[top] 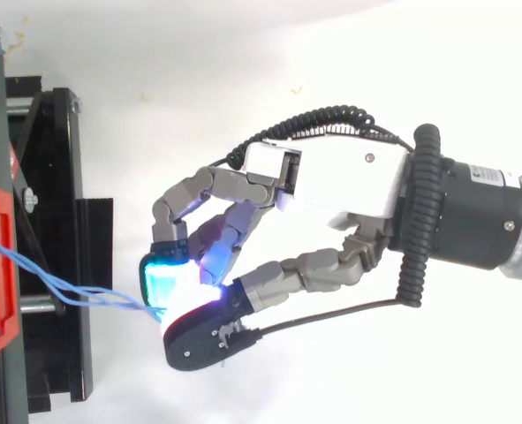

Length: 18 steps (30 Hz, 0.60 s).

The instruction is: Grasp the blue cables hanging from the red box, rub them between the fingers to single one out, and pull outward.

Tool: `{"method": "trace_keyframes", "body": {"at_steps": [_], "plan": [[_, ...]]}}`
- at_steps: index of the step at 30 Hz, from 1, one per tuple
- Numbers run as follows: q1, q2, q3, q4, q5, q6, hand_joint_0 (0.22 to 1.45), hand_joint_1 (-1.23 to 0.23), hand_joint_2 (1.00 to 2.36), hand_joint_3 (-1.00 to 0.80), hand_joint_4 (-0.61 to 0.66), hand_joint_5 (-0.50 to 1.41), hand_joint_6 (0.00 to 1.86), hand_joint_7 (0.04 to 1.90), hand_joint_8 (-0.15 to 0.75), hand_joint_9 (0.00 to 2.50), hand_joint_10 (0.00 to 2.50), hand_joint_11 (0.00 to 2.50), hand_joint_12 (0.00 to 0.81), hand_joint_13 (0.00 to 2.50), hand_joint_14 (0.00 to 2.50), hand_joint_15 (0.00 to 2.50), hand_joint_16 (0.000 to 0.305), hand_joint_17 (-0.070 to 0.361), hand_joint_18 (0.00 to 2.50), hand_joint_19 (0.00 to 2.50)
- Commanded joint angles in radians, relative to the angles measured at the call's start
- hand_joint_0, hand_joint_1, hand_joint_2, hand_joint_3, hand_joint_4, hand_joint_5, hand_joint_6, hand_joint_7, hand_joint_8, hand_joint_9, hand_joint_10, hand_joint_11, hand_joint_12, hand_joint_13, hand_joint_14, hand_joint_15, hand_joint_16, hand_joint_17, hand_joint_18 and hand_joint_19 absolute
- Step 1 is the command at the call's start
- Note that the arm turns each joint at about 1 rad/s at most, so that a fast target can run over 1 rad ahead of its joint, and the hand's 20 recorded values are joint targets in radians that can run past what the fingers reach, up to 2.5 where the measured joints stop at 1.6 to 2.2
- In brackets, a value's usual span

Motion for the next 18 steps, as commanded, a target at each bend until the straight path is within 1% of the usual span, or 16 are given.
{"method": "trace_keyframes", "body": {"at_steps": [1, 4, 6, 10, 12, 15, 16, 17, 18], "plan": [[0.001, 0.000, 0.000, -0.005, 0.000, 0.005, 0.59, -0.66, 1.00, -0.50, 0.04, -0.07, 0.87, 1.12, 0.131, 1.24, 0.02, 0.69, 0.196, 0.83, 0.02, 0.46, 0.035, 0.078, 0.81, 0.60], [0.001, 0.000, 0.001, -0.008, 0.000, 0.010, 0.61, -0.69, 1.00, -0.50, 0.02, -0.07, 0.87, 1.12, 0.135, 1.25, 0.02, 0.69, 0.194, 0.84, 0.02, 0.46, 0.034, 0.077, 0.81, 0.60], [0.002, 0.000, 0.000, -0.014, 0.000, 0.013, 0.63, -0.73, 1.00, -0.49, 0.01, -0.07, 0.86, 1.17, 0.151, 1.28, 0.02, 0.76, 0.195, 0.86, 0.02, 0.49, 0.034, 0.077, 0.82, 0.60], [0.004, 0.000, 0.000, -0.018, 0.000, 0.018, 0.65, -0.81, 1.01, -0.40, 0.04, -0.09, 0.89, 1.14, 0.168, 1.27, 0.02, 0.83, 0.202, 0.86, 0.02, 0.50, 0.034, 0.077, 0.82, 0.59], [0.004, 0.000, 0.001, -0.018, 0.003, 0.018, 0.67, -0.86, 1.01, -0.38, 0.02, -0.10, 0.91, 1.13, 0.168, 1.26, 0.02, 0.86, 0.205, 0.86, 0.02, 0.50, 0.034, 0.077, 0.82, 0.59], [0.004, 0.000, 0.001, -0.018, 0.003, 0.018, 0.63, -0.80, 1.01, -0.43, 0.01, -0.10, 0.91, 1.07, 0.155, 1.27, 0.02, 0.84, 0.208, 0.87, 0.02, 0.50, 0.034, 0.077, 0.82, 0.61], [0.004, 0.000, 0.001, -0.018, 0.003, 0.018, 0.59, -0.64, 1.01, -0.44, 0.01, -0.08, 0.87, 1.11, 0.161, 1.31, 0.02, 0.78, 0.207, 0.87, 0.02, 0.49, 0.035, 0.078, 0.82, 0.62], [0.004, 0.000, 0.001, -0.018, 0.003, 0.018, 0.60, -0.56, 1.00, -0.45, 0.01, -0.07, 0.85, 1.11, 0.153, 1.32, 0.02, 0.74, 0.205, 0.87, 0.02, 0.48, 0.034, 0.078, 0.81, 0.62], [0.004, 0.000, 0.001, -0.018, 0.003, 0.018, 0.60, -0.55, 1.00, -0.46, 0.01, -0.07, 0.85, 1.11, 0.152, 1.32, 0.02, 0.73, 0.207, 0.87, 0.02, 0.48, 0.035, 0.078, 0.81, 0.62]]}}
